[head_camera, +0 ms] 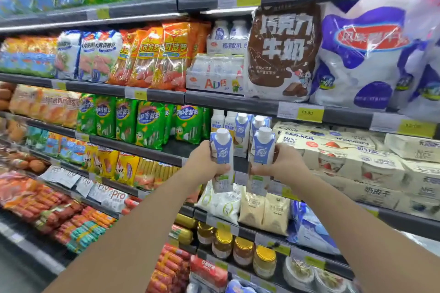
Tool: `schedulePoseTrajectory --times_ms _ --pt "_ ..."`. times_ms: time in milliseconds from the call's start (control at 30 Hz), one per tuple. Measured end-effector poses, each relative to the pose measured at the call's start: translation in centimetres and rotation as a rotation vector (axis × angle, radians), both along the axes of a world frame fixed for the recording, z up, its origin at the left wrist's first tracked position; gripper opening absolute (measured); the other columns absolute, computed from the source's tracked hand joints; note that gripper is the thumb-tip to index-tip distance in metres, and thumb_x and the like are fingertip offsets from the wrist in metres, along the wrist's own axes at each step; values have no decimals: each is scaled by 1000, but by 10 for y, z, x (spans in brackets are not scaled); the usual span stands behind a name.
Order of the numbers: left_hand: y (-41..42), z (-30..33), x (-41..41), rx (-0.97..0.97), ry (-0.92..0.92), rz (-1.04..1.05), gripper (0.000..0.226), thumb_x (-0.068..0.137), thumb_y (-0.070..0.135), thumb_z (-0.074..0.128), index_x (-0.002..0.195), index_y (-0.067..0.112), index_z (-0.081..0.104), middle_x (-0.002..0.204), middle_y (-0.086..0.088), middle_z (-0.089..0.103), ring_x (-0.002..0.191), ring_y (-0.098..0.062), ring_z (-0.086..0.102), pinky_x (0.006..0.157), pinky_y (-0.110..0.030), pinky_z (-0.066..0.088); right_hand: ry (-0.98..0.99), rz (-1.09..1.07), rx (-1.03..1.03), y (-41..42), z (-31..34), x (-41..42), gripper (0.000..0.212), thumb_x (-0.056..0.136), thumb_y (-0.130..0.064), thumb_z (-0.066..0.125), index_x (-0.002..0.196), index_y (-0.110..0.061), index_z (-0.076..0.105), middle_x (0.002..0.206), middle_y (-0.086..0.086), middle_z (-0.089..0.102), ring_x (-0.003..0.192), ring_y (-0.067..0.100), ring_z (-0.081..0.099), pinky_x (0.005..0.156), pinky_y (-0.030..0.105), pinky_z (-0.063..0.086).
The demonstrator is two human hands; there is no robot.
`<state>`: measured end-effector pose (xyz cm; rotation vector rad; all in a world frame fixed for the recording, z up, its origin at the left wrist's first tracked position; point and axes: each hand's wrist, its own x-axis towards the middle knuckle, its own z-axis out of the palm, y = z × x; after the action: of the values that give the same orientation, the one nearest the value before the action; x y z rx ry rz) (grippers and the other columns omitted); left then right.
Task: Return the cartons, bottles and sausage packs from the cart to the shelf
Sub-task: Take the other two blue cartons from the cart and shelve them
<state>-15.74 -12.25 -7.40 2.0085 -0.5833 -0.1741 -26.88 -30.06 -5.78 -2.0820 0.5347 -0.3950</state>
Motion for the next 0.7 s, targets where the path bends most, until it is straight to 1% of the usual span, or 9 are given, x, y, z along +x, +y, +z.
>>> schedulePoseTrajectory --times_ms 33,100,233,300,367,433,533,633,700 --pt "-5 1 4 0 -2 -5 48 75 12 84 112 17 54 106 1 68 95 -14 67 89 -41 57 -1 -6 3 -4 0 6 39 64 -15 93 92 -18 65 90 -2 74 84 14 69 80 37 58" --pt "-15 3 14 1 -12 -15 48 76 11 83 113 17 53 105 2 68 94 -14 67 89 -40 57 15 -21 -17 -8 0 15 40 65 -17 92 93 -18 64 88 -3 73 83 15 69 78 38 58" --pt "-35 8 38 -20 -6 -45 44 77 9 82 111 16 54 99 3 70 89 -15 68 88 -41 58 35 -35 -104 -14 1 37 40 67 -21 92 93 -19 62 88 -6 70 83 12 66 70 28 51" --pt "-44 10 51 -25 -12 -72 46 78 10 82 114 16 53 101 2 70 92 -15 68 83 -36 58 27 -49 -119 -15 1 47 44 66 -21 91 98 -19 62 88 -8 68 80 8 63 61 22 45" --pt "-52 10 65 -18 -16 -95 51 78 11 82 118 17 52 107 2 69 97 -15 67 86 -33 56 26 -85 -131 -16 0 59 46 66 -20 91 103 -18 62 94 -5 69 83 11 63 59 20 42" --pt "-59 6 78 2 -15 -119 51 77 11 83 118 17 53 107 2 69 99 -15 66 90 -35 55 26 -127 -152 -17 -2 69 46 67 -18 91 104 -17 62 97 -2 70 86 13 63 57 19 41" --pt "-65 -1 93 22 -11 -166 47 77 9 83 114 13 54 104 -2 70 96 -15 67 76 -25 54 46 -200 -197 -15 -8 85 43 68 -13 88 102 -14 62 94 1 68 84 15 64 57 23 47" --pt "-68 -7 105 21 -4 -222 46 77 6 83 114 11 55 102 0 70 88 -10 65 64 -17 48 122 -289 -229 -11 -14 103 40 67 -12 85 99 -13 60 90 3 66 85 20 64 69 35 57" --pt "-69 -9 114 22 2 -253 44 77 6 83 111 13 55 101 3 69 86 -9 64 64 -16 48 178 -337 -276 -8 -16 111 39 68 -17 85 97 -15 60 90 3 66 84 22 63 64 32 51"
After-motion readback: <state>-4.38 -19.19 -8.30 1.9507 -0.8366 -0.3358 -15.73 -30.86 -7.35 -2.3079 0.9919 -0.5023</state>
